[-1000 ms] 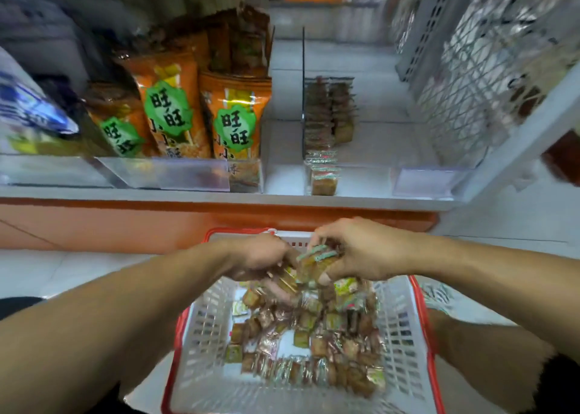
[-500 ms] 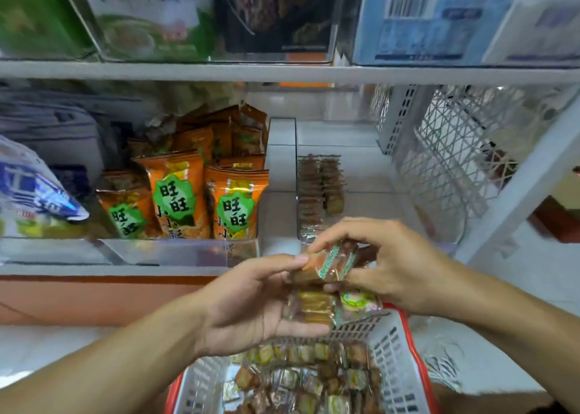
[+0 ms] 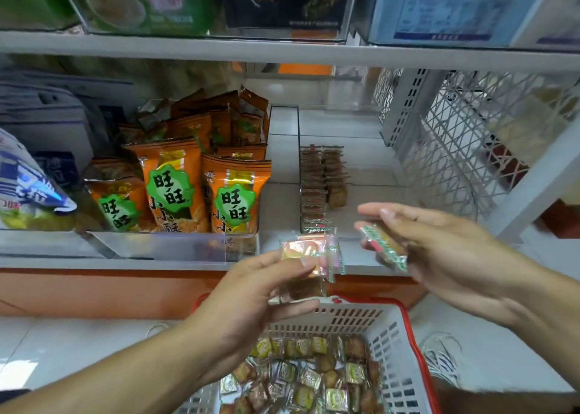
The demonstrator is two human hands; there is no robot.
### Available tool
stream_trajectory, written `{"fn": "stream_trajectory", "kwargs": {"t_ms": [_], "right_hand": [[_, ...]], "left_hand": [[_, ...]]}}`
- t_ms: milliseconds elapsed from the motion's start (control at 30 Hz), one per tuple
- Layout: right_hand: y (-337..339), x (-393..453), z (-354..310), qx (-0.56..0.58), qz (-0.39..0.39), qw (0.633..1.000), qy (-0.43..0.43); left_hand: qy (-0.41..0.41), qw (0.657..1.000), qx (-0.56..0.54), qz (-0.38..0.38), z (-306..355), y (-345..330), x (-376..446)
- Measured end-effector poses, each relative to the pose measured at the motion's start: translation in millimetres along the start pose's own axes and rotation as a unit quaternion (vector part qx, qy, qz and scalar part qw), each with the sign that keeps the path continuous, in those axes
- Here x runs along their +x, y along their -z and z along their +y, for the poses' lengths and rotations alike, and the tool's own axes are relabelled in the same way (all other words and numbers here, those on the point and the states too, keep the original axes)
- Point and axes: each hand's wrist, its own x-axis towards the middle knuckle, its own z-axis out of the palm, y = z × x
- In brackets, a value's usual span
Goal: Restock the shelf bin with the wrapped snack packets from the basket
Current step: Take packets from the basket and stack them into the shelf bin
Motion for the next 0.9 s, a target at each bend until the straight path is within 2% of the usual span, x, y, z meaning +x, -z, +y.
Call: {"fn": "stream_trajectory", "kwargs": {"t_ms": [67,100,200,333,467,600,700,833,900], "right_hand": [[-7,-2,4,0.075,-0.034,0.995,-0.063],[-9,-2,6,0.079,-0.049,0.993,-0.071],[-11,-3,10,0.059,-0.073,0.994,-0.063],[-15,-7,13,-0.011,-0.174,0.980,-0.095],[-16,-9,22,-0.078,-0.208,0.974,-0.039],[-20,-10,28,-0.124,-0.182,0.975,-0.001],[-17,-7,29,-0.139,-0.175,0.975,0.002],[-14,-5,29,-0.201,-0.172,0.964,0.038],[-14,-7,28,-0.276,-0.158,0.944,0.086]], "left_hand": [[-0.019,0.999,0.029,0.034,-2,-2,-2],[-0.030,0.997,0.043,0.049,-2,-3,-3],[-0.065,0.990,0.098,0.082,-1,-6,-8],[-0.098,0.974,0.163,0.121,1,-11,-13],[-0.112,0.968,0.191,0.116,-1,-11,-14],[-0.129,0.952,0.255,0.111,-4,-13,-13],[-0.077,0.955,0.273,0.087,-4,-9,-11],[0.042,0.975,0.217,0.000,-1,-8,-9],[0.082,0.982,0.169,-0.035,2,-9,-9]]}}
